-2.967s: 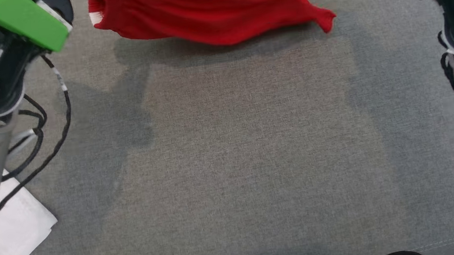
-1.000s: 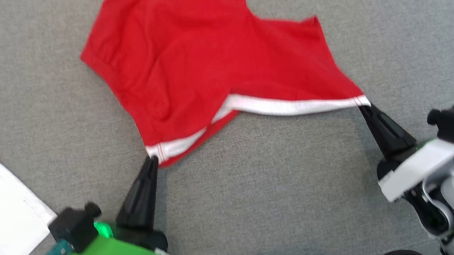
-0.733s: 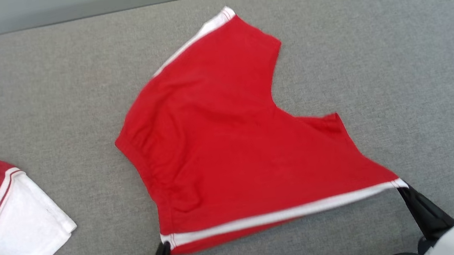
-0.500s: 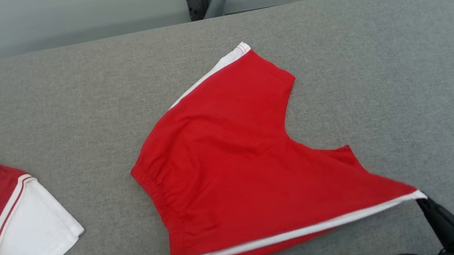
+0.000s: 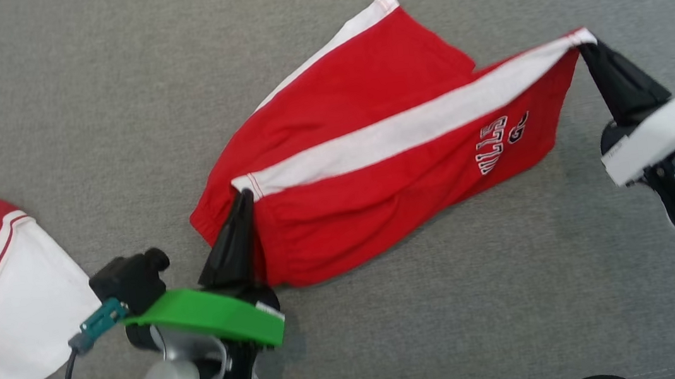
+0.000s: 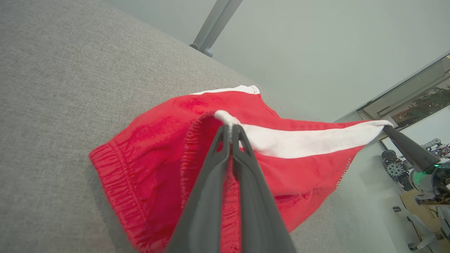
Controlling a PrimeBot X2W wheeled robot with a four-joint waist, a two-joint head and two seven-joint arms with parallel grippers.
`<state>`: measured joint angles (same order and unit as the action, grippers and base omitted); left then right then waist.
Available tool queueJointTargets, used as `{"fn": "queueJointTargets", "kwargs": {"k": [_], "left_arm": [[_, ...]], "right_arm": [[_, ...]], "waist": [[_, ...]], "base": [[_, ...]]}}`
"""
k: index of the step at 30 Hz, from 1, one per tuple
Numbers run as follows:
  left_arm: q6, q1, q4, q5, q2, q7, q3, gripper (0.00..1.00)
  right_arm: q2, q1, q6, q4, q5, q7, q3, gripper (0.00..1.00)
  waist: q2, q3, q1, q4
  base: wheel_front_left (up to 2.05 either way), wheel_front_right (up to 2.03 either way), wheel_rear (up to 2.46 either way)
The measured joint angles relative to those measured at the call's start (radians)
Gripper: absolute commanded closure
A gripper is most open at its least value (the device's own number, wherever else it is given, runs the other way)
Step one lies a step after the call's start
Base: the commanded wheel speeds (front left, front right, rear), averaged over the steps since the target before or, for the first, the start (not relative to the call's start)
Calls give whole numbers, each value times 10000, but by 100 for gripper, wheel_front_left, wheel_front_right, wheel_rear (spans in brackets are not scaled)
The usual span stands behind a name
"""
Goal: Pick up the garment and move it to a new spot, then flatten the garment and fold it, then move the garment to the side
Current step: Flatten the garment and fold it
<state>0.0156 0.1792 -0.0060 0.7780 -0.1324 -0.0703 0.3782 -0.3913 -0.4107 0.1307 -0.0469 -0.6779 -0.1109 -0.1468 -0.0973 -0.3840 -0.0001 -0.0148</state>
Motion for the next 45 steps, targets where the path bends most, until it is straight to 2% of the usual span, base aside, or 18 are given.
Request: {"fn": "queueJointTargets", "kwargs": {"k": [8,15,22,30,32,34,35,36,38,39,40,41,45], "left_arm": [[671,2208,1532,-284,431,59,-142,100],[460,3310,2830,-305,591,111,242,100],[370,4066,3616,-249,719,-186,399,100],[376,4182,3937,-134,767,-616,422,100],[393,4166,3967,-46,771,-583,420,100],[435,4162,3952,-48,757,-583,439,70],[462,4151,3935,-61,744,-583,454,60],[472,4124,3902,-75,702,-587,456,60],[508,3963,3800,-138,537,-581,483,50],[531,3843,3712,-201,420,-566,506,30],[568,3722,3613,-303,293,-593,543,4],[639,3582,3476,-408,151,-625,583,0],[1112,2685,2439,-1147,-591,-1009,742,0]], "right_arm": [[353,-3089,0,-2583,414,-77,-892,100],[301,-4637,0,-4426,836,-134,-1703,100],[341,-5731,0,-5770,1187,88,-2008,100],[533,-6231,0,-6709,1202,819,-2113,100],[614,-6320,0,-6907,1306,1183,-2036,0],[732,-6420,0,-7053,1344,1204,-2079,0],[817,-6422,0,-7037,1337,1055,-2295,0],[872,-6393,0,-6955,1262,911,-2562,0],[940,-6287,2,-6648,982,566,-3009,0],[882,-6198,2,-6381,819,368,-3281,0],[779,-6099,2,-6115,658,169,-3540,0],[621,-5967,2,-5841,523,-54,-3789,0],[-102,-5295,2,-4644,-75,-922,-4583,0]], "waist": [[1,-839,1,-1256],[1,-1397,1,-2037],[1,-1838,2,-2325],[-1,-1853,1,-2262],[0,-1836,2,-2205],[-1,-1809,1,-2126],[-2,-1789,1,-2077],[-1,-1757,1,-2026],[-1,-1647,2,-1920],[-1,-1575,2,-1863],[-1,-1495,1,-1805],[-1,-1406,1,-1744],[-2,-993,1,-1467]], "base": [[0,0,0],[0,0,0],[0,0,0],[0,0,0],[0,0,0],[0,0,0],[0,0,0],[0,0,0],[0,0,0],[0,0,0],[0,0,0],[0,0,0],[0,0,0]]}}
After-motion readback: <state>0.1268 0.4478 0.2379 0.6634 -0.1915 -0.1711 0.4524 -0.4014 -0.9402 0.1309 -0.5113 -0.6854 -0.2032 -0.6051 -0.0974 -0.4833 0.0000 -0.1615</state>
